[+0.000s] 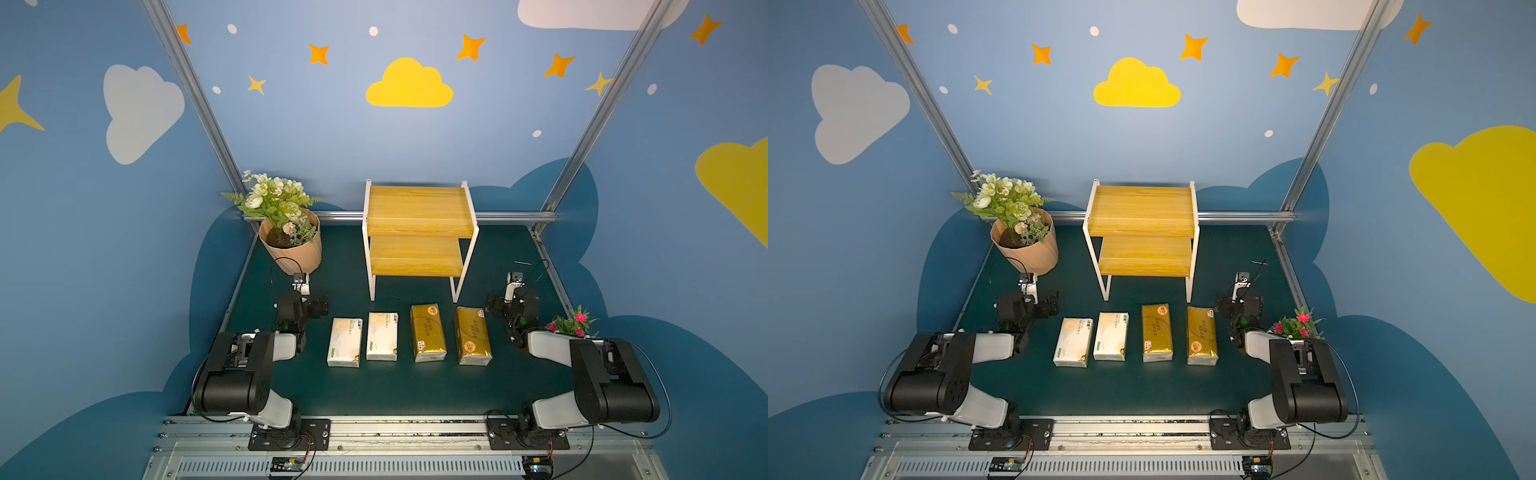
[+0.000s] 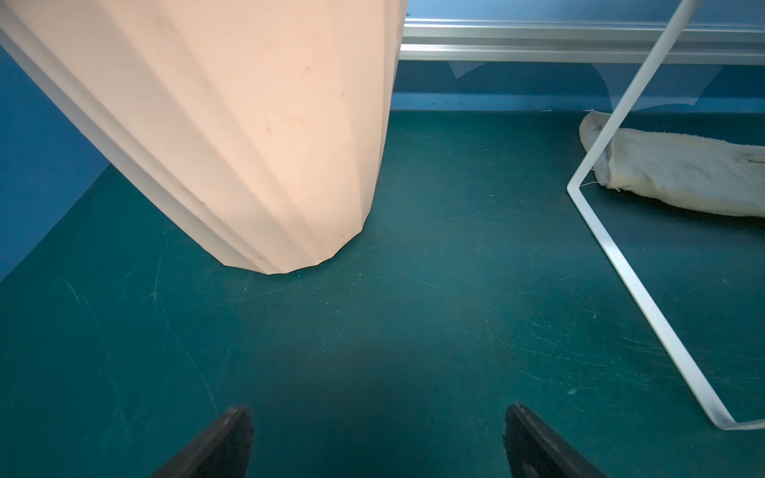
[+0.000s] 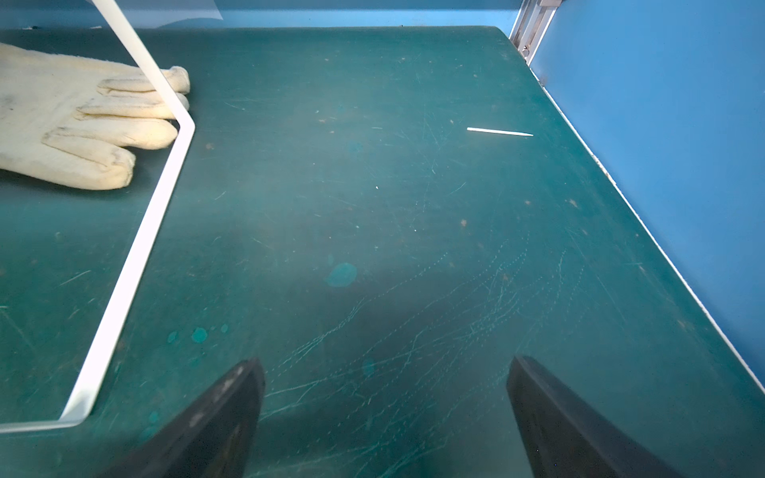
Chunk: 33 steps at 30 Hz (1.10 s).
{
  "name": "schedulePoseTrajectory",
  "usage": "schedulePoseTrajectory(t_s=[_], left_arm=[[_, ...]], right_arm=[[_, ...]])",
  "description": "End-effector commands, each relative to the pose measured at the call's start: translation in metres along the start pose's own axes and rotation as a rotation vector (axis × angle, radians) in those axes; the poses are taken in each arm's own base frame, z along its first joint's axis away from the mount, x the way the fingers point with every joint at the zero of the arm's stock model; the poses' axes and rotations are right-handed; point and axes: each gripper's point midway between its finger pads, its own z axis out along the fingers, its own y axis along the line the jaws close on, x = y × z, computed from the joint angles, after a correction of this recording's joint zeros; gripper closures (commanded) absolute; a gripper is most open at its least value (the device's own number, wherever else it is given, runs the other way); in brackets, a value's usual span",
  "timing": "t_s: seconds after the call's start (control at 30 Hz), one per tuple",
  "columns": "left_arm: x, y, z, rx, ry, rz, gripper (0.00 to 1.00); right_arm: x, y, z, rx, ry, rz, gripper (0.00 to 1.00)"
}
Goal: Place the tissue boxes on the shelf by color
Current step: Pick up the box of tissues from the center of the board.
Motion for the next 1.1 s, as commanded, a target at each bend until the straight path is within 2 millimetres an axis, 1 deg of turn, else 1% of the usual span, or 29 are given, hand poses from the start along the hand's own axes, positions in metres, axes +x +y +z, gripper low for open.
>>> schedulePoseTrajectory(t_s=[0.0, 0.43, 0.53, 0.6, 0.63, 0.67, 0.7, 0.73, 0.8, 0.87, 0.93, 0.97, 1.03, 1.07], left_arm=[[-0.009, -0.002, 0.003, 0.012, -0.025, -0.001, 0.0], [-0.009, -0.001, 0.004, 0.019, -0.024, -0.006, 0.0], [-0.01, -0.002, 0.002, 0.017, -0.032, -0.001, 0.0], [-0.022, 0.002, 0.0, -0.017, -0.063, 0.0, 0.0], [-0.029, 0.009, -0.002, -0.073, -0.058, -0.003, 0.0], [-0.041, 0.014, -0.004, -0.116, -0.029, -0.01, 0.0], [-0.045, 0.017, -0.009, -0.141, 0.032, -0.014, 0.0], [-0.057, 0.019, -0.012, -0.159, 0.04, -0.008, 0.0], [-0.077, 0.012, -0.02, -0.158, 0.017, 0.063, 0.0], [-0.093, 0.008, -0.029, -0.177, -0.029, 0.084, 0.0], [-0.101, 0.002, -0.037, -0.149, -0.034, 0.049, 0.0], [-0.101, -0.002, -0.041, -0.14, -0.021, 0.03, 0.0], [-0.096, -0.011, -0.047, -0.117, 0.01, -0.021, 0.0], [-0.091, -0.016, -0.049, -0.105, 0.028, -0.041, 0.0]], right_arm=[[-0.013, -0.002, 0.003, 0.015, -0.035, 0.002, 0.02], [-0.014, -0.002, 0.003, 0.018, -0.038, -0.004, 0.02], [-0.013, -0.002, 0.003, 0.017, -0.037, -0.003, 0.11], [-0.014, -0.003, 0.002, 0.024, -0.042, -0.003, 0.15], [-0.018, -0.007, 0.001, 0.052, -0.049, 0.011, 0.15], [-0.018, -0.007, -0.001, 0.051, -0.04, 0.014, 0.17], [-0.018, -0.006, -0.001, 0.046, -0.04, 0.002, 0.22], [-0.019, -0.005, -0.001, 0.053, -0.042, -0.006, 0.29], [-0.019, -0.003, -0.002, 0.055, -0.046, -0.016, 0.4], [-0.019, -0.002, -0.002, 0.056, -0.048, -0.022, 0.41], [-0.019, -0.002, -0.002, 0.056, -0.049, -0.021, 0.41], [-0.018, -0.002, -0.002, 0.055, -0.047, -0.022, 0.4], [-0.02, -0.002, -0.003, 0.055, -0.052, -0.021, 0.4], [-0.019, -0.002, -0.004, 0.056, -0.056, -0.021, 0.42]])
